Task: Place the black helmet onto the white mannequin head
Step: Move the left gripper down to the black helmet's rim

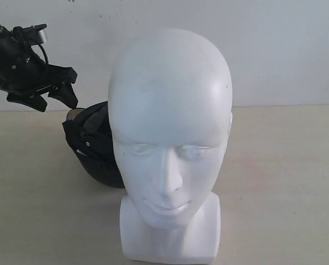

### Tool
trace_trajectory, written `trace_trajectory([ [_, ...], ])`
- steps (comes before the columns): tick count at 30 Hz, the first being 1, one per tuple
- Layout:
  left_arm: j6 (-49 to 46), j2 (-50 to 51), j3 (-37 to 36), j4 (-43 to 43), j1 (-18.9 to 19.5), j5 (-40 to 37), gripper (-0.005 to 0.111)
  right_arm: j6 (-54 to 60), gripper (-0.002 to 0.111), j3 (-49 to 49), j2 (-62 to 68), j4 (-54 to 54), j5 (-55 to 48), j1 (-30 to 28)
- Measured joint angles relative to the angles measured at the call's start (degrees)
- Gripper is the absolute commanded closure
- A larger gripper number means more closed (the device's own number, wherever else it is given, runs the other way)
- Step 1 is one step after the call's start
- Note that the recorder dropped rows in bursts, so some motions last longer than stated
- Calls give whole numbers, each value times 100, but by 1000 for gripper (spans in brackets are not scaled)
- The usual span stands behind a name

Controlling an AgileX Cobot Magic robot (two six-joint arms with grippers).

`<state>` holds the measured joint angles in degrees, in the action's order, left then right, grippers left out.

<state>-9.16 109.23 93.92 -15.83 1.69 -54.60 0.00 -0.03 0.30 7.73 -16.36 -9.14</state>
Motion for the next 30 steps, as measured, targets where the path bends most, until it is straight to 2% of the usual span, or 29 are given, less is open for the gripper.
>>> trace_trajectory([
  [23,111,554,23,-181,0,689,36,0,108,0,0,0,0,0],
  [30,167,830,23,-171,0,689,36,0,108,0,0,0,0,0],
])
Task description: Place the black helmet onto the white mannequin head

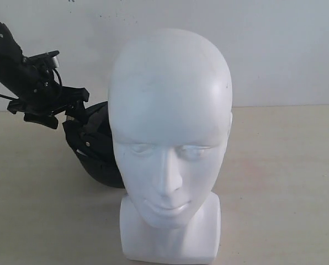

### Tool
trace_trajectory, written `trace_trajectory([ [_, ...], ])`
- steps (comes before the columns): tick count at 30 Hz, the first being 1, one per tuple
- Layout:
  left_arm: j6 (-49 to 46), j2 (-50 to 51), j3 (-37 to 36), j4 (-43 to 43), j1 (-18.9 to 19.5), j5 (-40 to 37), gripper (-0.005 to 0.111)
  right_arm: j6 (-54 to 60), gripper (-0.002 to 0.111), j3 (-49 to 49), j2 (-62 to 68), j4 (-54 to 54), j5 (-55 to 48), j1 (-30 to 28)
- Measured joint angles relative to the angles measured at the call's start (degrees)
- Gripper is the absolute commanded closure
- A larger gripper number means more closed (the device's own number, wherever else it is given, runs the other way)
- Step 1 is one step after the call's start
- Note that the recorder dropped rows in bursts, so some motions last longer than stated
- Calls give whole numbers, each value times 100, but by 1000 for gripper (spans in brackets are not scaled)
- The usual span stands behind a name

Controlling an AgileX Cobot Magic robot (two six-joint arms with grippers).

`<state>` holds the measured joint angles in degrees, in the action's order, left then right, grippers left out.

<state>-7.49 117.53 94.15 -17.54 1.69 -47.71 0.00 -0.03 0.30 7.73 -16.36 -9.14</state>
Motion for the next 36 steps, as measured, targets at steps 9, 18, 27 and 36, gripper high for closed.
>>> trace_trajectory([
  [9,33,113,13,0,0,161,43,0,108,0,0,0,0,0],
  [18,33,388,22,-54,0,5,83,0,108,0,0,0,0,0],
  [27,641,275,42,-54,102,-498,102,0,108,0,0,0,0,0],
  [36,1631,-911,-267,837,179,-1023,102,0,108,0,0,0,0,0],
])
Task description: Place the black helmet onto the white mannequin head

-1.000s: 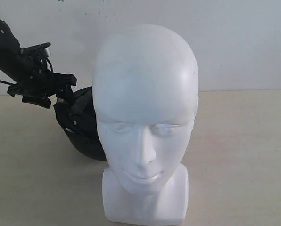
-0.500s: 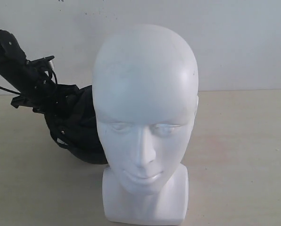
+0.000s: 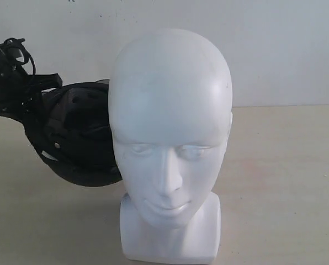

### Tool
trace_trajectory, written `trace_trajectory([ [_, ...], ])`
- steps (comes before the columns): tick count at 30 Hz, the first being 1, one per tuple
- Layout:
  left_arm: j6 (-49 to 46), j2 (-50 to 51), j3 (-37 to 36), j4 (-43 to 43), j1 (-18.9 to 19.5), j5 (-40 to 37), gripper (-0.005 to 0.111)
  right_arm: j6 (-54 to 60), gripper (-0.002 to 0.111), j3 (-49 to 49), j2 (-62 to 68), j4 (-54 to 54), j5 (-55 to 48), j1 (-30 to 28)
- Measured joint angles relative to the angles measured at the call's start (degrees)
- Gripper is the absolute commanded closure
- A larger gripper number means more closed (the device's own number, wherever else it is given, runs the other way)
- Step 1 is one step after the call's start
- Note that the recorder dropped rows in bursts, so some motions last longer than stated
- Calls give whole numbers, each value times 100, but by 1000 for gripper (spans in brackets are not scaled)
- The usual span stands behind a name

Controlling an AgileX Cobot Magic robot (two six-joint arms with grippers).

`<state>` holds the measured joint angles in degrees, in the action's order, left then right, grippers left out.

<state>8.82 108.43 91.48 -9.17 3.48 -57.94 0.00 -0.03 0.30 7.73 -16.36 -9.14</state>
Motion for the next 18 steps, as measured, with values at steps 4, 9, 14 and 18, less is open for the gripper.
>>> trace_trajectory([
  [4,882,-740,-1066,13,0,225,102,0,108,0,0,0,0,0],
  [9,2134,-2117,-2434,64,0,1254,102,0,108,0,0,0,0,0],
  [14,2904,-2859,-3361,64,0,1674,102,0,108,0,0,0,0,0],
  [18,3255,-3301,-3917,101,6,1759,102,0,108,0,0,0,0,0],
])
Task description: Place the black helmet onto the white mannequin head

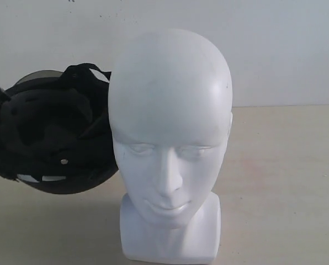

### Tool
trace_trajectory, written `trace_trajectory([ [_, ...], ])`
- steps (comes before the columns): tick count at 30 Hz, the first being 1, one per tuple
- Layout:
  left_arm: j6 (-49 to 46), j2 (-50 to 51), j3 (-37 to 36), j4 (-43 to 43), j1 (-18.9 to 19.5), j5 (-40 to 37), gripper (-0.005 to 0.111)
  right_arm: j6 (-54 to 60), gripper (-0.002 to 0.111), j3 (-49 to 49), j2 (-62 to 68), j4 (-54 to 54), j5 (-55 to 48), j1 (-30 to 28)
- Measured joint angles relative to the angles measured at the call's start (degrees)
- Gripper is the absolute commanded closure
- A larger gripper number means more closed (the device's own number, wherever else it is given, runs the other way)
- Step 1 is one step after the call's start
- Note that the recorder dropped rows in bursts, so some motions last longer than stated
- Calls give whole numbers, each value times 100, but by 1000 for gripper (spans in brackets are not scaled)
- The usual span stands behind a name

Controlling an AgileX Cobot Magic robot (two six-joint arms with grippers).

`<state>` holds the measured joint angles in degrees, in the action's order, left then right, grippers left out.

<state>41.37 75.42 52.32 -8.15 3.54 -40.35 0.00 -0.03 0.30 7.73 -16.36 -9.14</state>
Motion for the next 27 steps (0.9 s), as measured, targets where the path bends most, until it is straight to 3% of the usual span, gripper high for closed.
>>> trace_trajectory([
  [13,1733,-1679,-1773,25,0,164,102,0,108,0,0,0,0,0],
  [27,1644,-1875,-1878,561,0,171,102,0,108,0,0,0,0,0],
])
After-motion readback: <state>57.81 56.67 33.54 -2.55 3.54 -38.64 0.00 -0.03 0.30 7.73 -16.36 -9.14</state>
